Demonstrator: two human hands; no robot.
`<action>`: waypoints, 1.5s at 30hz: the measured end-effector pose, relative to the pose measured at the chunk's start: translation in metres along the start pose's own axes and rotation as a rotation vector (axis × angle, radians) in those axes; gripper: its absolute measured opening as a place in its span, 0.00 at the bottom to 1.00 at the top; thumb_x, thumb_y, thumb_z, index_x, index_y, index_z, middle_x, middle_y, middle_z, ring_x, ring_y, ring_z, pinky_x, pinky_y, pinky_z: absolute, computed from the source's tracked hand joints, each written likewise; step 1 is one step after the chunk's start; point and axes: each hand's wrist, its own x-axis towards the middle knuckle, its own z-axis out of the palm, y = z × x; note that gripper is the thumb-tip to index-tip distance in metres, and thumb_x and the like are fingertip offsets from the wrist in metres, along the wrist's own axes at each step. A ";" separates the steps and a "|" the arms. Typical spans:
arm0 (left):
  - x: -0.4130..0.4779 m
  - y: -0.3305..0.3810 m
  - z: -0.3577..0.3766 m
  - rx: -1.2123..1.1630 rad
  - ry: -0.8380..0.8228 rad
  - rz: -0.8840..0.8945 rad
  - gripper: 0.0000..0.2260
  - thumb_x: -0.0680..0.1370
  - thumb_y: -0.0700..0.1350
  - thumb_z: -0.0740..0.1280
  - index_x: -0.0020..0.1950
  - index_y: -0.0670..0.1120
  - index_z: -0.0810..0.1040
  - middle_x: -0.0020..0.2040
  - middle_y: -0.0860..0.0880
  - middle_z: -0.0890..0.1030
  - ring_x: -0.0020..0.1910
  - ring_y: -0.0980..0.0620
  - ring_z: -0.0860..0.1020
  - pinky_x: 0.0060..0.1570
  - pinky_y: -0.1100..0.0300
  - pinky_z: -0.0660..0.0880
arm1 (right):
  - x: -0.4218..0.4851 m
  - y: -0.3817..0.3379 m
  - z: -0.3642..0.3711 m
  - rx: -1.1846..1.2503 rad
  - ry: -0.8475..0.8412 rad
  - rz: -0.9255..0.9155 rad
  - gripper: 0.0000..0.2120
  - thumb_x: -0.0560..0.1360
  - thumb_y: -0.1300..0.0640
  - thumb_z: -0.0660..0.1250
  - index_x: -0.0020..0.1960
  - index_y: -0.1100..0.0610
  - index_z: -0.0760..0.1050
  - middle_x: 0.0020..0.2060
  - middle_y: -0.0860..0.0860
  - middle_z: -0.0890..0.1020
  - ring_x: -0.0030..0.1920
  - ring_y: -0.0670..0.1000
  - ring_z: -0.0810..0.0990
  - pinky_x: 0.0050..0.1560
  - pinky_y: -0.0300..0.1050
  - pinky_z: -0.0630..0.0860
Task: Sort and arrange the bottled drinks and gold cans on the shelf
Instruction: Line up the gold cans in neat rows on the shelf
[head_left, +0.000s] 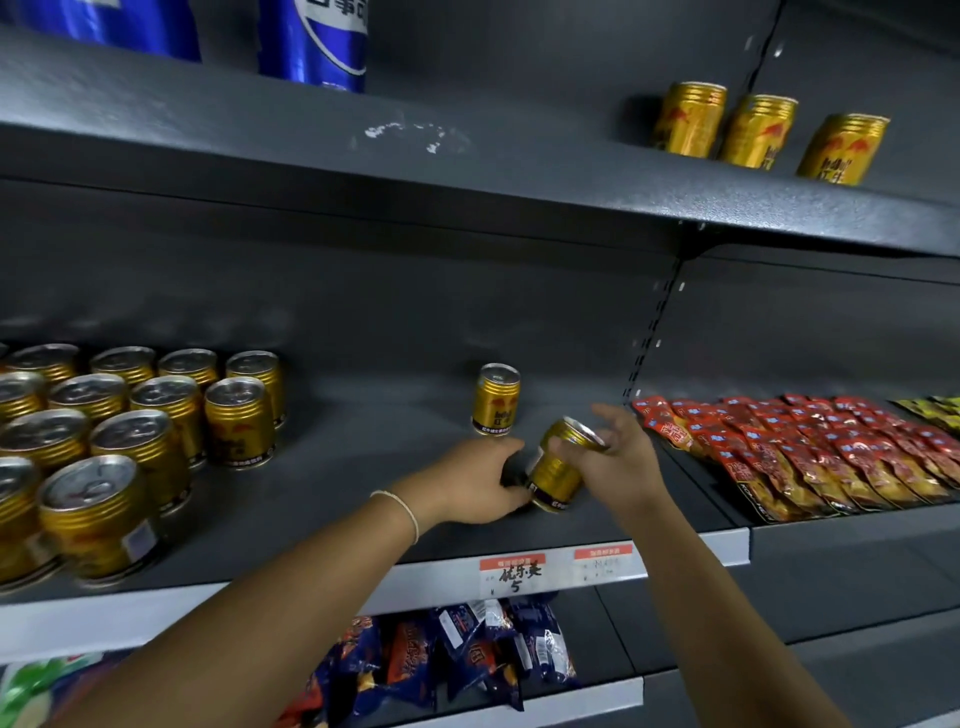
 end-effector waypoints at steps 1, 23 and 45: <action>-0.006 -0.004 -0.005 -0.100 -0.020 -0.021 0.19 0.74 0.49 0.72 0.63 0.48 0.73 0.59 0.50 0.79 0.57 0.51 0.77 0.59 0.52 0.75 | -0.003 -0.006 0.006 0.085 -0.052 0.013 0.32 0.68 0.58 0.79 0.68 0.50 0.69 0.53 0.51 0.80 0.52 0.49 0.80 0.45 0.41 0.75; -0.152 -0.094 -0.105 -1.831 -0.033 -0.159 0.28 0.70 0.44 0.70 0.65 0.31 0.70 0.56 0.29 0.78 0.52 0.27 0.78 0.56 0.34 0.75 | -0.071 -0.103 0.151 0.595 -0.636 -0.048 0.34 0.67 0.50 0.75 0.70 0.59 0.71 0.64 0.62 0.78 0.65 0.60 0.77 0.60 0.52 0.76; -0.191 -0.176 -0.165 0.305 0.213 -0.299 0.22 0.78 0.45 0.60 0.73 0.45 0.69 0.74 0.44 0.68 0.72 0.44 0.66 0.69 0.50 0.67 | -0.091 -0.051 0.267 0.232 -0.550 -0.232 0.33 0.72 0.72 0.72 0.66 0.42 0.68 0.65 0.46 0.78 0.64 0.44 0.78 0.64 0.44 0.74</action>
